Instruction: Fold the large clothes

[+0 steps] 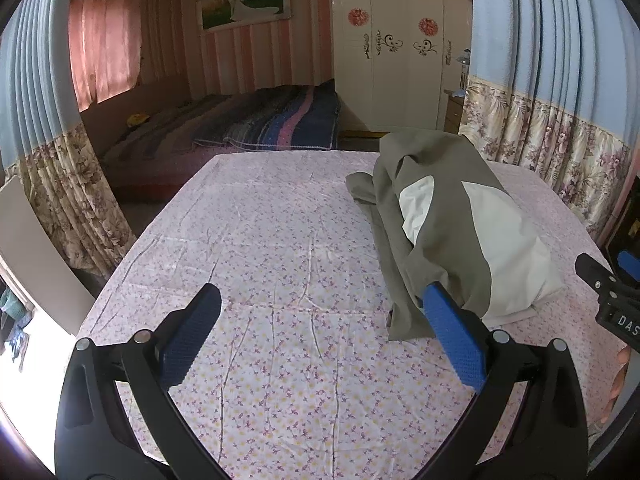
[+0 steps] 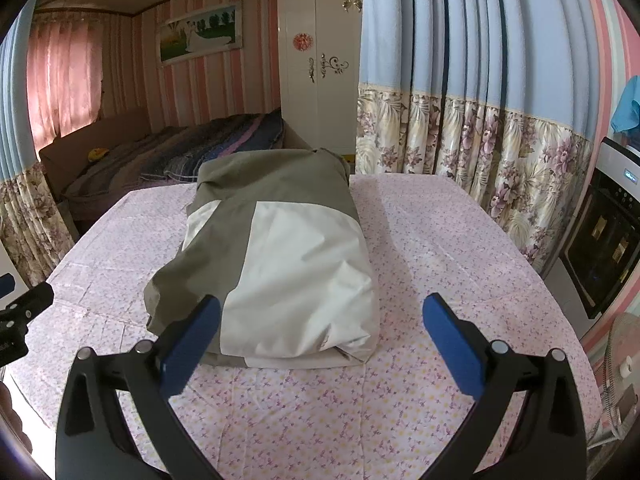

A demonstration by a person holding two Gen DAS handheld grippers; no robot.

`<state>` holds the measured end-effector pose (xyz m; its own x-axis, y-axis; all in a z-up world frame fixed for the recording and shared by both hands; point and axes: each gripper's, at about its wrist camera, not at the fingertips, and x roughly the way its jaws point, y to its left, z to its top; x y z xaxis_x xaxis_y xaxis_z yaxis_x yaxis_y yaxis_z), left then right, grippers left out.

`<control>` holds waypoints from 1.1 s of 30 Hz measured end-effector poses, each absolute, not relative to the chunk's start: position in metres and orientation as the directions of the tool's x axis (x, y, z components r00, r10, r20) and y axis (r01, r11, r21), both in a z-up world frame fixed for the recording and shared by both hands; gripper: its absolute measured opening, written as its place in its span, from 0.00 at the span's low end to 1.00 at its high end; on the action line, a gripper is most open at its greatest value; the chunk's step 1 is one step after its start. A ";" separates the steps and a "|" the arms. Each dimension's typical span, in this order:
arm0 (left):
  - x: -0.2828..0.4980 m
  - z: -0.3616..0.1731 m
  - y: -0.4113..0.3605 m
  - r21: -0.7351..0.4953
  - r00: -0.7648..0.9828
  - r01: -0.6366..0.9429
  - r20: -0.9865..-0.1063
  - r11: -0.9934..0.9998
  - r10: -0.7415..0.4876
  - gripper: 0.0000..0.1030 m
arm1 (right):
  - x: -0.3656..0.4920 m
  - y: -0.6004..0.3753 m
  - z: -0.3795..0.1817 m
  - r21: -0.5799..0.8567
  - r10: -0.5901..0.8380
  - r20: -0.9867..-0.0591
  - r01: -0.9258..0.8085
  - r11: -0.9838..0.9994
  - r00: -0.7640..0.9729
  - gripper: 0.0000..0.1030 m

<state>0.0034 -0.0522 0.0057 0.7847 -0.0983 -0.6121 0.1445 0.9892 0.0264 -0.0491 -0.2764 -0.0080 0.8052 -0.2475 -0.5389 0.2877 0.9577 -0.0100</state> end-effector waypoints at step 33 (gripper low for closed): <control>-0.004 0.004 -0.060 0.040 0.795 0.185 -0.593 0.982 -0.125 0.97 | -0.043 -0.278 -0.018 -0.023 -0.258 -0.564 0.297 0.954 0.784 0.98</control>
<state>-0.0035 -0.0598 0.0038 0.7950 -0.1254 -0.5934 0.1845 0.9820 0.0398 -0.0428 -0.2780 -0.0184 0.7841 -0.2580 -0.5644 0.2974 0.9545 -0.0230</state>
